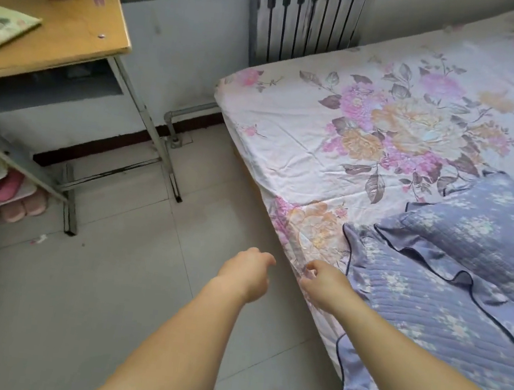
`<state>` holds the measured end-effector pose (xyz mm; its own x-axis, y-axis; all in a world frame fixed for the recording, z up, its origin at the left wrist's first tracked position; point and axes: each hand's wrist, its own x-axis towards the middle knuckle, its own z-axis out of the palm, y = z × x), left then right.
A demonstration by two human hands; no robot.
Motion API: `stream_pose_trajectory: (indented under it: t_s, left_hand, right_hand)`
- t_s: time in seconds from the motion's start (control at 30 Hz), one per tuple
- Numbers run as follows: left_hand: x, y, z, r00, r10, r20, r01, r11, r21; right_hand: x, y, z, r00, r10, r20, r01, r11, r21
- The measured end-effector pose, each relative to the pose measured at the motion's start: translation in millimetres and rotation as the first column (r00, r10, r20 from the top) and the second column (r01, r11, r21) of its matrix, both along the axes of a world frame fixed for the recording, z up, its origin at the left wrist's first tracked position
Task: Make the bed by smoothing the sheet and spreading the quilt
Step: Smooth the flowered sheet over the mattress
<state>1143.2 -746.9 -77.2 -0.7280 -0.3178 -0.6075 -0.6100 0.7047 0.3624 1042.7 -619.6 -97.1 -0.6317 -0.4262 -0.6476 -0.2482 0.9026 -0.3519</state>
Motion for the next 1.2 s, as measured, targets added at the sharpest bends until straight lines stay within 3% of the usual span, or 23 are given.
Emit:
stream_pose_trajectory:
  t_s: [0.3,0.53,0.63,0.7,0.8,0.93,1.03,1.1,1.13,1.17,1.2]
  left_hand:
    - [-77.7,-139.2,-4.6,0.999,-0.05,-0.02,0.048,0.996,-0.069]
    - [-168.6,-276.5,-24.9,0.984,-0.176,-0.005,0.174,0.977,-0.127]
    - [-207.9,-305.6,-53.5,0.947,-0.32,0.041,0.323,0.937,-0.135]
    - [-242.8,-319.9,-85.3,0.897,-0.436,0.078,0.442,0.884,-0.15]
    - [-298.6,-333.8,-128.3,0.808,-0.578,0.113,0.589,0.796,-0.141]
    - [-340.5,-335.6,-171.7,0.588,-0.778,0.222,0.809,0.566,-0.161]
    - [-345.0,-345.7,-192.9,0.485,-0.831,0.274,0.875,0.457,-0.161]
    - [-348.5,-352.9,-209.1,0.484,-0.874,0.046,0.832,0.443,-0.332]
    - [-346.3,-355.9,-213.9,0.475,-0.88,0.016,0.828,0.44,-0.347]
    - [-343.8,-358.0,-219.8,0.454,-0.891,-0.01,0.825,0.425,-0.372]
    - [-343.4,-356.9,-229.7,0.447,-0.892,-0.063,0.793,0.429,-0.432]
  right_hand:
    - [-80.6,-151.7,-35.7,0.999,-0.044,-0.03,0.041,0.993,-0.111]
    - [-138.3,-260.6,-73.1,0.994,-0.109,-0.013,0.108,0.99,-0.088]
    - [-147.1,-278.6,-97.6,0.996,-0.076,-0.051,0.077,0.996,0.032]
    - [-158.6,-291.5,-118.7,0.959,-0.115,-0.259,0.12,0.993,0.005]
    - [-180.4,-308.2,-157.2,0.941,-0.155,-0.3,0.172,0.985,0.032]
    - [-192.5,-330.9,-209.6,0.901,-0.248,-0.355,0.299,0.949,0.096]
    - [-197.5,-340.6,-223.2,0.859,-0.209,-0.467,0.281,0.956,0.089]
    - [-209.1,-339.9,-232.8,0.824,-0.266,-0.5,0.31,0.951,0.005]
    - [-212.6,-341.0,-231.9,0.825,-0.288,-0.486,0.316,0.949,-0.027]
    - [-215.1,-343.4,-226.5,0.848,-0.298,-0.438,0.328,0.945,-0.007]
    - [-213.8,-342.4,-219.9,0.917,-0.299,-0.265,0.328,0.942,0.072]
